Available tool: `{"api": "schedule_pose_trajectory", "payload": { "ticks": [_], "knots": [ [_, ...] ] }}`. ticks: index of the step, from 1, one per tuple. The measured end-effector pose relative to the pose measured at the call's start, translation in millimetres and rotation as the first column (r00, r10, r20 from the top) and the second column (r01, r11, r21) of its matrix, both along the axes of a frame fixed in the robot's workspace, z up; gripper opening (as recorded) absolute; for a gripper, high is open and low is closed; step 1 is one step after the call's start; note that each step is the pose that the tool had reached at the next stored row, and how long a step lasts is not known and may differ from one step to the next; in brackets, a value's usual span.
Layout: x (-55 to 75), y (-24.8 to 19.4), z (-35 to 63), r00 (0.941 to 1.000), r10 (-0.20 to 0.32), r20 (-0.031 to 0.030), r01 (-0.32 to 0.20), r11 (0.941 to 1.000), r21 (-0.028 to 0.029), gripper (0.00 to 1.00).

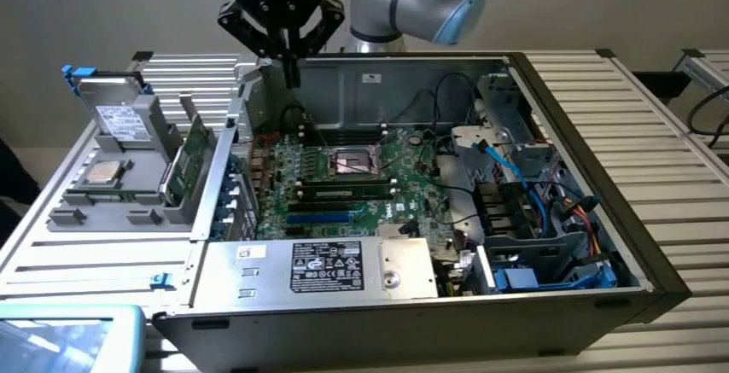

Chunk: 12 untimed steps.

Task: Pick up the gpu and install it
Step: 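Reach for the gpu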

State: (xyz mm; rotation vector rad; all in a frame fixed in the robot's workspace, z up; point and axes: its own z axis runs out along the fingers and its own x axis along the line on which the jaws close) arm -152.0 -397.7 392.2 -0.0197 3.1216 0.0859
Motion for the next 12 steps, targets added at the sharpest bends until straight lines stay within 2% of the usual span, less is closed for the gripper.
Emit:
{"api": "schedule_pose_trajectory", "payload": {
  "ticks": [3, 12],
  "knots": [
    [-13.6, 1.9, -0.6, 1.0, 0.0, 0.0, 0.0, 1.0, 0.0022, 0.12],
    [-54.6, 10.4, -3.6, 1.0, 0.0, 0.0001, 0.0, 1.0, 0.0028, 0.12]
  ]
}}
